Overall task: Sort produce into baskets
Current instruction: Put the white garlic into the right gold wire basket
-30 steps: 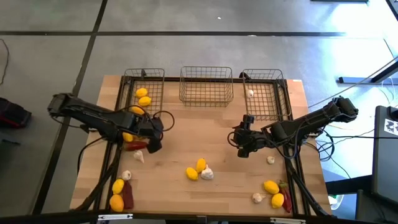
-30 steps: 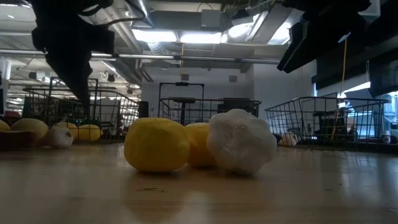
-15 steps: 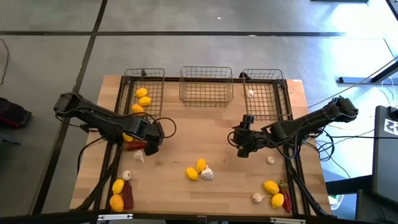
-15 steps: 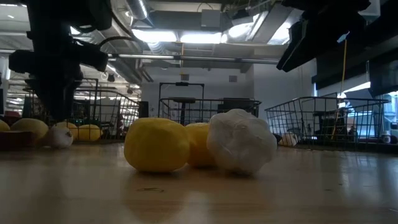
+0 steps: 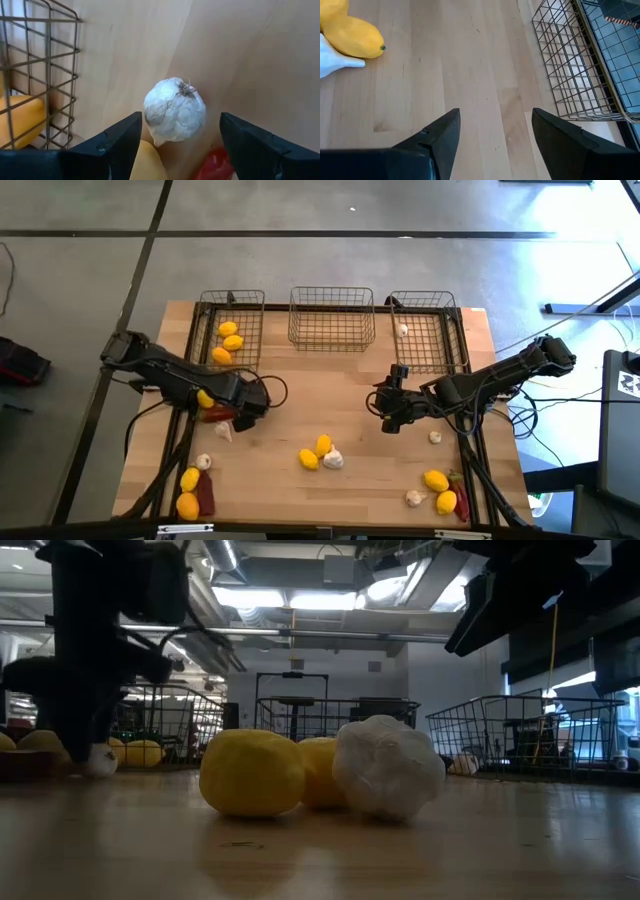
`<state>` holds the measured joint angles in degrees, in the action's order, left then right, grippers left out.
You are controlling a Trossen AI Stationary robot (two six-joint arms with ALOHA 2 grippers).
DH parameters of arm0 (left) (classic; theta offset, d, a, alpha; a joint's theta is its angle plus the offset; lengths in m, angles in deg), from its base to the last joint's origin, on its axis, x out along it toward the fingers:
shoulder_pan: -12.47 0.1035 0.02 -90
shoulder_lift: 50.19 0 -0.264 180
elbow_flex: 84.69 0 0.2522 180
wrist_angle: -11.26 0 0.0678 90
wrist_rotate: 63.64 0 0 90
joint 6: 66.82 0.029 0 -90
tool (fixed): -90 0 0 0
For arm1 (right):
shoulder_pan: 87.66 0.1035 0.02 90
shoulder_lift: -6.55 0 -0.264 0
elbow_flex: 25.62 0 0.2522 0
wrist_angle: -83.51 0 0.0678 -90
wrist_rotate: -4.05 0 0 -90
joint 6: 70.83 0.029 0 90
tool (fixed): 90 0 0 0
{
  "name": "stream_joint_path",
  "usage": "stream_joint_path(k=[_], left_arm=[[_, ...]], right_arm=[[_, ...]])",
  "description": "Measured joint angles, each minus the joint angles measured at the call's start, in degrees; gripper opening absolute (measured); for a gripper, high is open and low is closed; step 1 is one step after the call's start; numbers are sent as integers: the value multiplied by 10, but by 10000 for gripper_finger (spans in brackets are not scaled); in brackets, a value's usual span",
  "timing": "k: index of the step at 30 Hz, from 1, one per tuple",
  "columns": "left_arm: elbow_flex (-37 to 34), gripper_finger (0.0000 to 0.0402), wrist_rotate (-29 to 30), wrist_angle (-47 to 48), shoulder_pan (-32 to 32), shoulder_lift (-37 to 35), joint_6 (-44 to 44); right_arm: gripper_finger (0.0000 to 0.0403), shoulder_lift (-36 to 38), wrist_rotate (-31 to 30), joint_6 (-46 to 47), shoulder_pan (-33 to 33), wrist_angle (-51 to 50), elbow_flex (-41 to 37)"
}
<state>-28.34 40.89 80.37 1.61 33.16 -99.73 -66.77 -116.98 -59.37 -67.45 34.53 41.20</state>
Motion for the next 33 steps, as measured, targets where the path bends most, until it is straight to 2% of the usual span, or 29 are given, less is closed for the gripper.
stream_joint_path(k=[7,16,19,28,33], left_arm=[[0,251,0,-5,1,40,15],[2,131,1,-22,1,41,24],[15,107,1,-22,1,31,41],[72,118,0,-30,0,-29,45],[80,119,0,-107,0,-72,72]], right_arm=[[243,0,0,0,0,0,0],[243,0,0,-10,0,9,0],[243,0,0,-10,0,12,0],[243,0,3,-9,0,17,0],[243,0,6,-9,0,21,0]])
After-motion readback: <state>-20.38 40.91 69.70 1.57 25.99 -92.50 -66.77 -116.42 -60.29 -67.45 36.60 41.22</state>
